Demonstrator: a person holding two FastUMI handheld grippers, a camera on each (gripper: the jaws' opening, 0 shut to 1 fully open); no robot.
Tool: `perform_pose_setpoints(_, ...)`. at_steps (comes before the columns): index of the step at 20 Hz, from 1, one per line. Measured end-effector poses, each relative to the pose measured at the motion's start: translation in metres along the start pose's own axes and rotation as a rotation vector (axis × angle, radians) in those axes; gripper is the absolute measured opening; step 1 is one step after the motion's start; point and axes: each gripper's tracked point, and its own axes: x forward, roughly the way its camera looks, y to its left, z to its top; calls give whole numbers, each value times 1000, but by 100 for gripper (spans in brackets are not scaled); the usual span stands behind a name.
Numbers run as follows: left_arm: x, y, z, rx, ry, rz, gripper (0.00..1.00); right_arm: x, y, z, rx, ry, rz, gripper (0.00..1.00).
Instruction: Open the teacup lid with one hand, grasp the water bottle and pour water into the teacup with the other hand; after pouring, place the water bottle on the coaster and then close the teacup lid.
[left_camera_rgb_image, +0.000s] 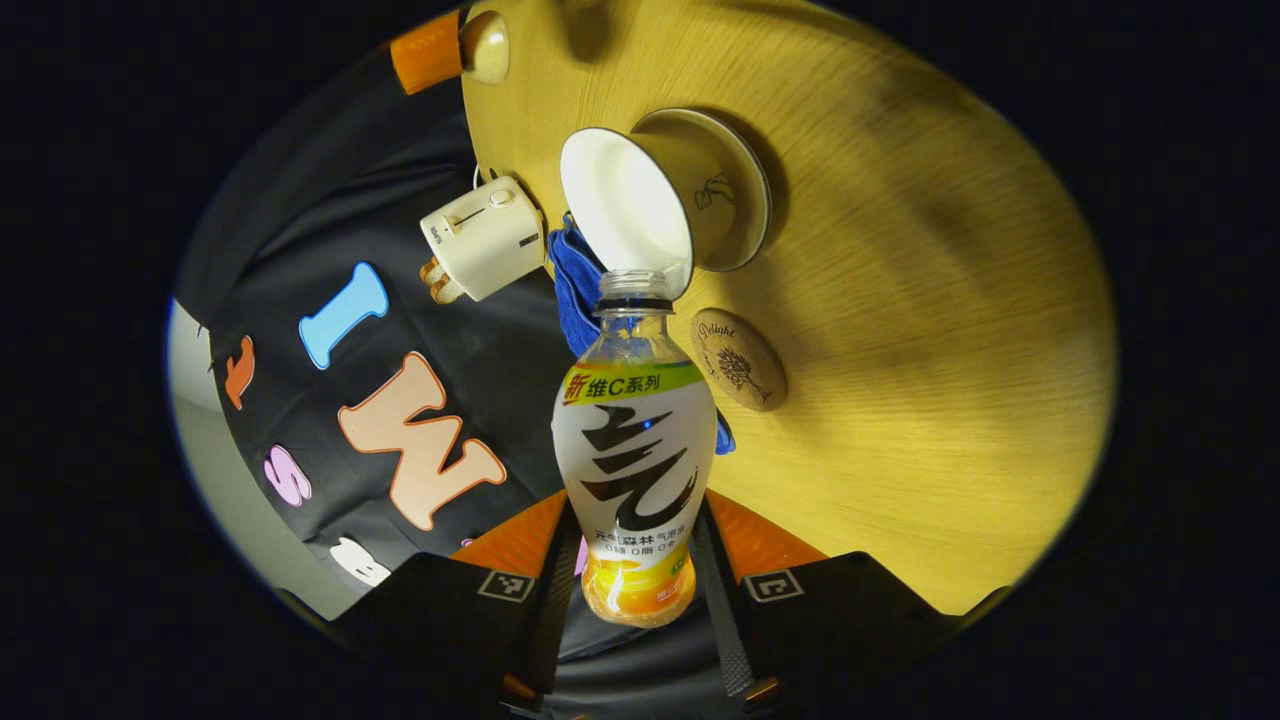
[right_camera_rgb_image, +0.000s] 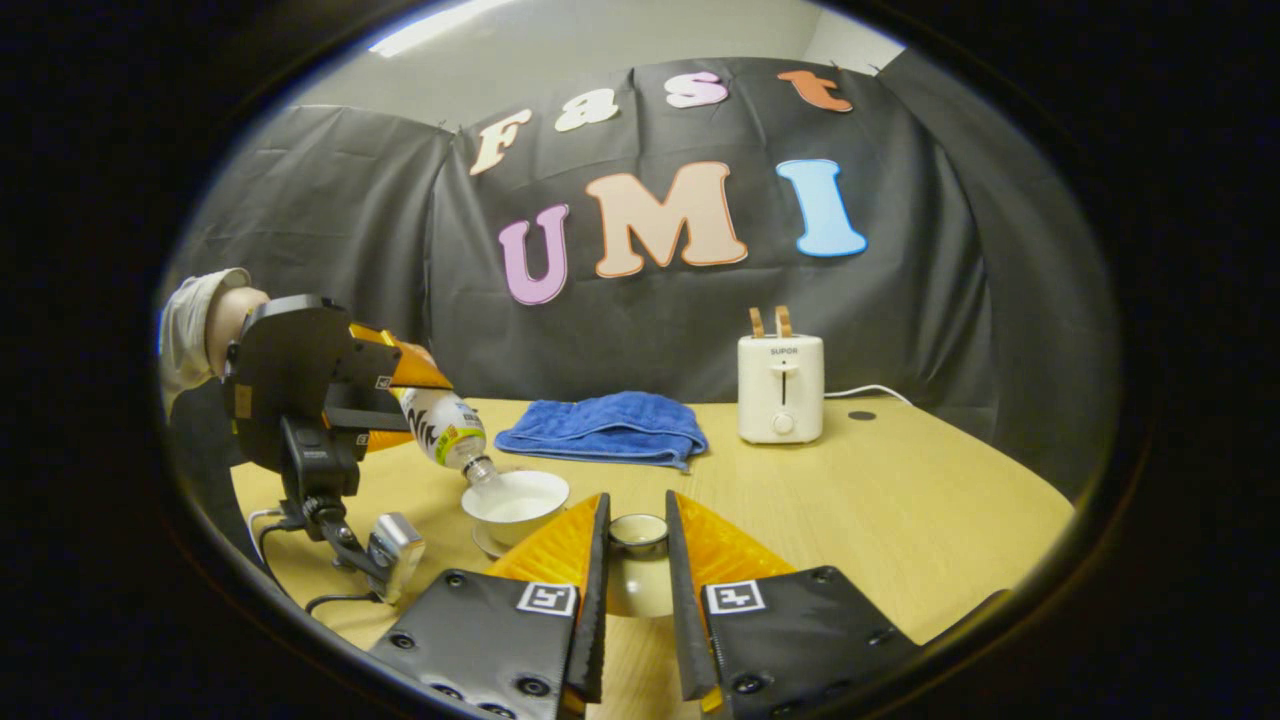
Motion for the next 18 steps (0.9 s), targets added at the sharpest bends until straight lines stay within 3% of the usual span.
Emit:
perform_pose_setpoints(6, 4, -18, 11, -223, -101, -25, 60, 1, 8, 2, -14, -1, 9, 34)
perform_pose_setpoints(12, 2, -22, 31, -792, -253, -55, 60, 5, 15, 5, -24, -4, 20, 34)
perform_pose_setpoints(15, 3, -32, 36, -991, -290, -89, 60, 5, 21, 8, -30, -7, 27, 34)
perform_pose_setpoints(18, -1, -22, 37, -1188, -360, -72, 60, 8, 28, 7, -31, -4, 38, 34)
